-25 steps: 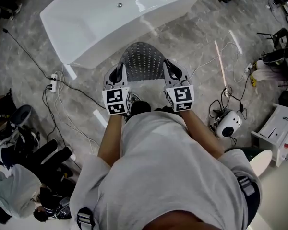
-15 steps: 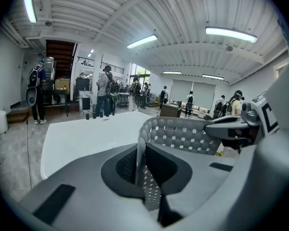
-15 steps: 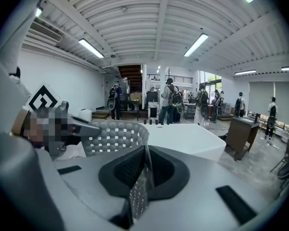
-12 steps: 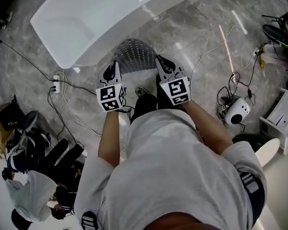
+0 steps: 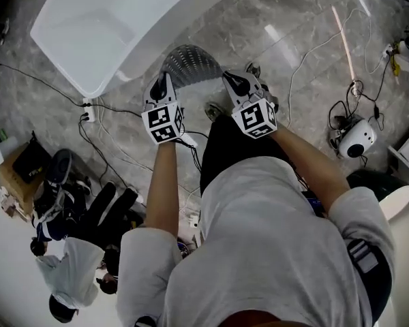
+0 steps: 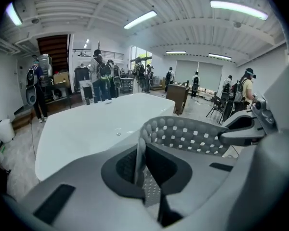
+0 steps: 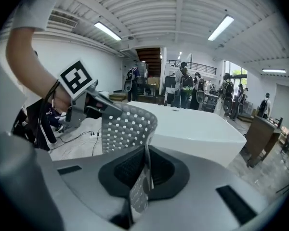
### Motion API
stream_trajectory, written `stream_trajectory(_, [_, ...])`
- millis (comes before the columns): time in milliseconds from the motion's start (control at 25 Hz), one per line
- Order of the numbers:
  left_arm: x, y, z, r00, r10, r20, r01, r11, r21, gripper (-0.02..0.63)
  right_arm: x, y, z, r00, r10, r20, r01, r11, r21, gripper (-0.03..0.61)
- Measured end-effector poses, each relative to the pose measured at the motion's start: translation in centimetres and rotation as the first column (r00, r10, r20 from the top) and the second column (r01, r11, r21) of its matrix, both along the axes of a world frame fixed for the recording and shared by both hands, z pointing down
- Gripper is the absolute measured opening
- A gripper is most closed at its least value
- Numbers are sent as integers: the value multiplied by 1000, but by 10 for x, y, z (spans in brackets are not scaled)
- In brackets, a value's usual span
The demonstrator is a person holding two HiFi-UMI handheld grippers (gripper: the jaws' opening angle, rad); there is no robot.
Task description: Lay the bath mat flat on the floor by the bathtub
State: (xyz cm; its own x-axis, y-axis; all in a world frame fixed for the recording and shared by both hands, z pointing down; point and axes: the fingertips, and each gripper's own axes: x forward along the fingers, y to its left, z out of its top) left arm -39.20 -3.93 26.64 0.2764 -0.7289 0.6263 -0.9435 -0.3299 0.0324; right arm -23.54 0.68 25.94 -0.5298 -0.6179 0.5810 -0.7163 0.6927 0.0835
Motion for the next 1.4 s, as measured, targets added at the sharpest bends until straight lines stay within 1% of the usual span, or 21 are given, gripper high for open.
stream_trajectory(80, [7, -9, 15, 999, 33, 0, -33, 999, -13, 23, -1, 0, 19, 999, -22, -25, 23, 1000, 13, 23])
stream_trajectory(160, [15, -14, 32, 998, 64, 3, -64, 998, -21, 23, 2, 1, 39, 999, -22, -33, 22, 1000, 9, 23])
stream_trajectory(320, [18, -20, 68, 996, 87, 15, -87, 996, -34, 23, 8, 4, 80, 1000, 26, -15, -27, 999, -36, 23])
stream_trajectory(480, [13, -27, 96, 995, 93, 22, -92, 995, -22, 23, 12, 11, 115, 998, 62, -1, -62, 996, -66, 23])
stream_trajectory(680, [18, -30, 124, 988, 150, 32, -150, 988, -30, 23, 16, 11, 144, 996, 88, -5, -89, 992, -92, 23])
stream_trajectory(760, [15, -25, 126, 986, 167, 29, -165, 985, -47, 23, 7, 16, 145, 997, 77, -3, -76, 992, -103, 23])
stream_trajectory(880, [5, -17, 122, 987, 160, 25, -157, 984, -79, 23, -20, 32, 137, 1000, 10, 18, -8, 993, -121, 23])
stream_trajectory(960, [-6, -11, 116, 989, 146, 31, -142, 985, -95, 23, -41, 47, 131, 998, -18, 62, 27, 989, -147, 23])
stream_trajectory(1040, [-19, -2, 114, 987, 149, 57, -141, 983, -116, 23, -58, 62, 127, 992, -9, 125, 33, 980, -198, 23])
stream_trajectory(1080, [-23, 2, 115, 983, 167, 77, -156, 979, -132, 23, -65, 68, 127, 987, 10, 158, 27, 973, -230, 23])
stream_trajectory(1160, [-31, 5, 120, 965, 230, 123, -208, 963, -171, 23, -77, 74, 130, 976, 53, 211, 9, 959, -283, 23])
stream_trajectory(1240, [-39, 0, 127, 945, 282, 166, -247, 947, -204, 23, -88, 73, 135, 966, 89, 242, -10, 950, -311, 23])
stream_trajectory(1320, [-45, -10, 135, 932, 305, 197, -262, 940, -219, 23, -91, 63, 144, 958, 135, 252, -47, 944, -327, 23])
stream_trajectory(1400, [-45, -23, 148, 920, 323, 222, -273, 934, -228, 23, -84, 49, 160, 951, 191, 242, -100, 933, -345, 23])
